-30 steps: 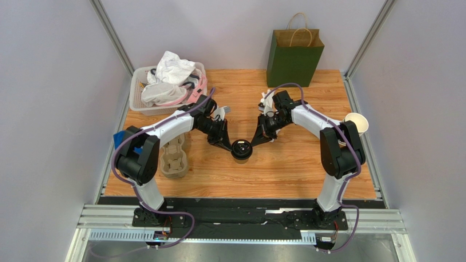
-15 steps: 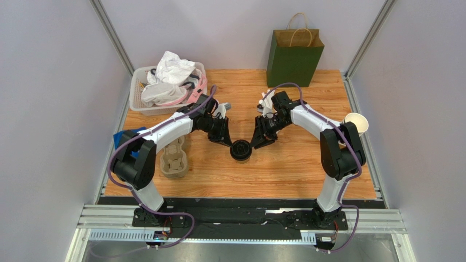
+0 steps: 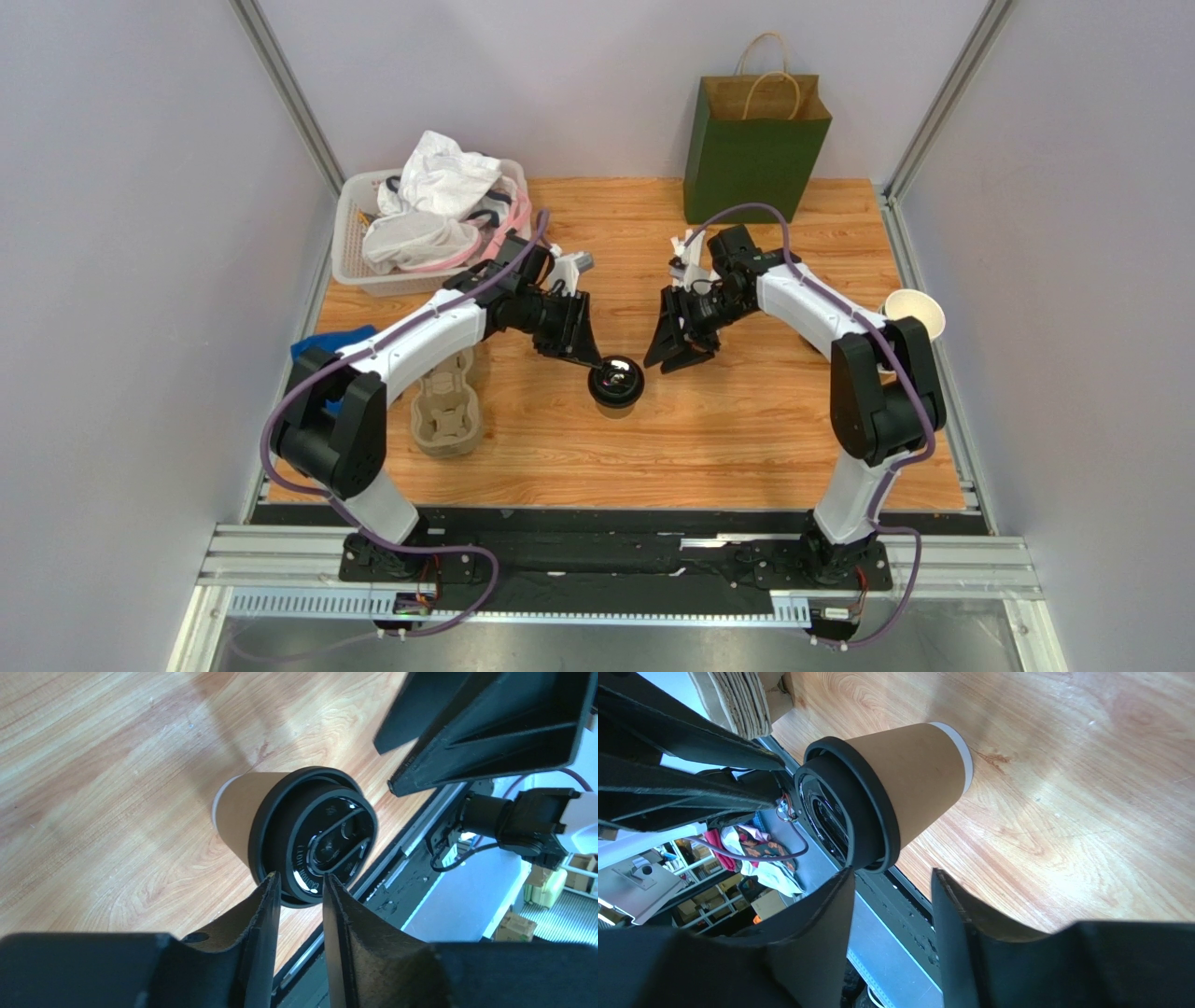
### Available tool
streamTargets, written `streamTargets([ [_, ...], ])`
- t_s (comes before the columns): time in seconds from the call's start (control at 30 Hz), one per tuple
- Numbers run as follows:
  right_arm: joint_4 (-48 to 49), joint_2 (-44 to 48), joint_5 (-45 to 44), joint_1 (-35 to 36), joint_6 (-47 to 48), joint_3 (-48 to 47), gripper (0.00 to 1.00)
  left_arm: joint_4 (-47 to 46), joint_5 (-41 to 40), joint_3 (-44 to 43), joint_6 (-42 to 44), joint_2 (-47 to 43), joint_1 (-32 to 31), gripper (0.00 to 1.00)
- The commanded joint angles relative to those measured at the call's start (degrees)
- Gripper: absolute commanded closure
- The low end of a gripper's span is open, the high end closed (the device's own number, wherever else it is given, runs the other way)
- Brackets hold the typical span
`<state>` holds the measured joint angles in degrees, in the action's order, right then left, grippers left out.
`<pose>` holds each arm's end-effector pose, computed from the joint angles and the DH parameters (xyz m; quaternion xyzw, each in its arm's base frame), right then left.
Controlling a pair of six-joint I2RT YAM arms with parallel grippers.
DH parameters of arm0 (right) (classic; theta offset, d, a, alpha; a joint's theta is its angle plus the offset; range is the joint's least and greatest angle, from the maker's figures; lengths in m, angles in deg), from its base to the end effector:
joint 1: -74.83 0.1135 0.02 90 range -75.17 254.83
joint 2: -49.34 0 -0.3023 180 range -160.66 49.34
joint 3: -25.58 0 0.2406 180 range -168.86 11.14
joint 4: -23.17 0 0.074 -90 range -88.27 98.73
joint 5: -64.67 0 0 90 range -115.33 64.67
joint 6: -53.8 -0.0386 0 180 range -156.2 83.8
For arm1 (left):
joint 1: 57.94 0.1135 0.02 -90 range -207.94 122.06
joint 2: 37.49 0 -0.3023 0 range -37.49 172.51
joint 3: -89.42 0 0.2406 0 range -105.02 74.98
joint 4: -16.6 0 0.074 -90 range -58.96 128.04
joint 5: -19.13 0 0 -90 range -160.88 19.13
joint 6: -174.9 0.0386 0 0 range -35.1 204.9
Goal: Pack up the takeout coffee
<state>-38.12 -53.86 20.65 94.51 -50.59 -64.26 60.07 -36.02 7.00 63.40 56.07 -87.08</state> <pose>0.3200 0.1439 0.2550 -0.0942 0.9089 0.4061 0.0042 0.2828 -0.1829 0.2826 0.1514 0.9009 -0.3819 0.1401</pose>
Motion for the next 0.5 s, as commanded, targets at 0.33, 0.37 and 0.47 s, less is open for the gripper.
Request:
streamTargets([
  [0.33,-5.09,13.10,-9.22,2.36,11.39,-5.55,0.17,-0.83,7.60,-1.97,8.48,-20.59,8.39,0.08],
  [0.37,-5.18,13.89,-13.50,3.51,12.10,-5.55,0.17,0.83,7.86,-3.11,9.10,-21.48,9.01,0.07],
  [0.47,-5.44,15.48,-22.20,8.78,14.22,-5.90,0.17,3.82,8.21,-4.43,10.42,-24.56,12.44,0.04],
])
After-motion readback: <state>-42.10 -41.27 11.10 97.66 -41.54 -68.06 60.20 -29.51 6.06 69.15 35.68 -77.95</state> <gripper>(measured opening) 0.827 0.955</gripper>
